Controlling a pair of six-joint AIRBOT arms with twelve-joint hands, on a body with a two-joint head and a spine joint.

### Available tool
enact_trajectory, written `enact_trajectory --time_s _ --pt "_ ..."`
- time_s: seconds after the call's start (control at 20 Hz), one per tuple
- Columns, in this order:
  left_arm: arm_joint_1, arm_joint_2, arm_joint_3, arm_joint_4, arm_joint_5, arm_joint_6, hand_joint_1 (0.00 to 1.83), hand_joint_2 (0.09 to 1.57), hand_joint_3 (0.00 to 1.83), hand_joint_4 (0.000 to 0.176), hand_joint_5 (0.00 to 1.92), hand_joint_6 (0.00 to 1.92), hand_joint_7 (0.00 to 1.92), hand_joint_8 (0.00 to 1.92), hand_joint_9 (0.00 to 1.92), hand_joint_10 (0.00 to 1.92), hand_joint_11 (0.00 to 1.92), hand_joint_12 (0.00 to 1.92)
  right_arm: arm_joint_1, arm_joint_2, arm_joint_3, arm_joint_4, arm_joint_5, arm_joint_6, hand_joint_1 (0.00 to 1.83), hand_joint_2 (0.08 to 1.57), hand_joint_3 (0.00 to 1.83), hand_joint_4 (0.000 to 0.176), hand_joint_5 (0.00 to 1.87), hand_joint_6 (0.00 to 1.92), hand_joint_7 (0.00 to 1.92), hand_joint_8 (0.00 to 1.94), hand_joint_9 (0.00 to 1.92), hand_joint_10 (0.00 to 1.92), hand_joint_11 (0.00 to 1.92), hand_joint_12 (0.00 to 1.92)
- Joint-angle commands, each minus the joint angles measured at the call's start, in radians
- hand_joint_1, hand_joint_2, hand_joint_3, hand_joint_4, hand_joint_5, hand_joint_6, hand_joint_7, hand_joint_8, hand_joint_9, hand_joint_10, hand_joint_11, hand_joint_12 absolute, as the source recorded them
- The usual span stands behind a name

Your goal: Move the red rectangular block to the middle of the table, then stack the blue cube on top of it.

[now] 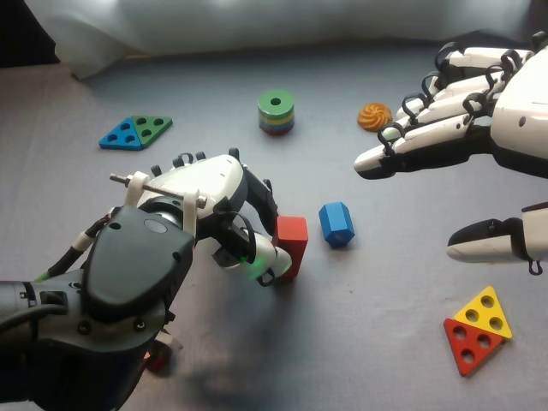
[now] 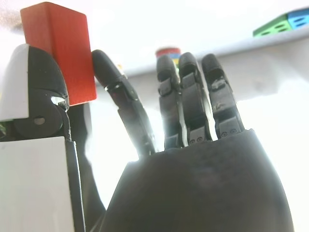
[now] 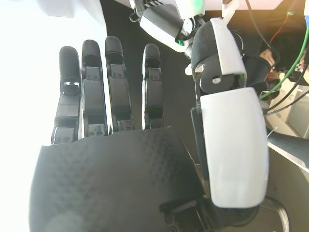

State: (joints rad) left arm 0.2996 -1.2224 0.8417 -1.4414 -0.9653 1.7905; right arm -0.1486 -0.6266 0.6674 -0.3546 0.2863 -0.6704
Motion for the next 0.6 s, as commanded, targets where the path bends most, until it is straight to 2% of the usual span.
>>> enact_trajectory --time_s 0.0,0.15,0.45,0.55 --pt "0.0 -0.001 0.006 0.072 -0.051 -0.009 1.06 1.05 0.0 0.176 1.11 0.77 0.43 0.0 0.29 0.0 0.0 0.4 0.009 0.011 -0.002 0.015 0.107 0.007 0.68 1.12 0.0 0.0 0.41 0.0 0.43 0.0 0.37 0.01 0.0 1.09" --pt "0.004 -0.013 0.022 0.077 -0.051 -0.023 1.06 1.05 0.0 0.176 1.12 0.76 0.44 0.0 0.3 0.0 0.0 0.46 0.009 0.011 -0.002 0.015 0.107 0.006 0.67 1.12 0.0 0.0 0.41 0.0 0.43 0.0 0.37 0.01 0.0 1.07" --pt "0.011 -0.016 0.039 0.086 -0.051 -0.036 1.05 1.06 0.0 0.176 1.09 0.8 0.43 0.0 0.29 0.0 0.0 0.43 0.009 0.011 -0.002 0.015 0.107 0.006 0.67 1.12 0.0 0.0 0.39 0.0 0.42 0.0 0.37 0.0 0.0 1.05" --pt "0.013 -0.016 0.039 0.086 -0.051 -0.036 1.04 1.06 0.0 0.176 1.08 0.81 0.44 0.0 0.3 0.0 0.0 0.47 0.009 0.011 -0.002 0.015 0.107 0.006 0.69 1.11 0.0 0.0 0.4 0.01 0.43 0.01 0.37 0.01 0.0 1.06"
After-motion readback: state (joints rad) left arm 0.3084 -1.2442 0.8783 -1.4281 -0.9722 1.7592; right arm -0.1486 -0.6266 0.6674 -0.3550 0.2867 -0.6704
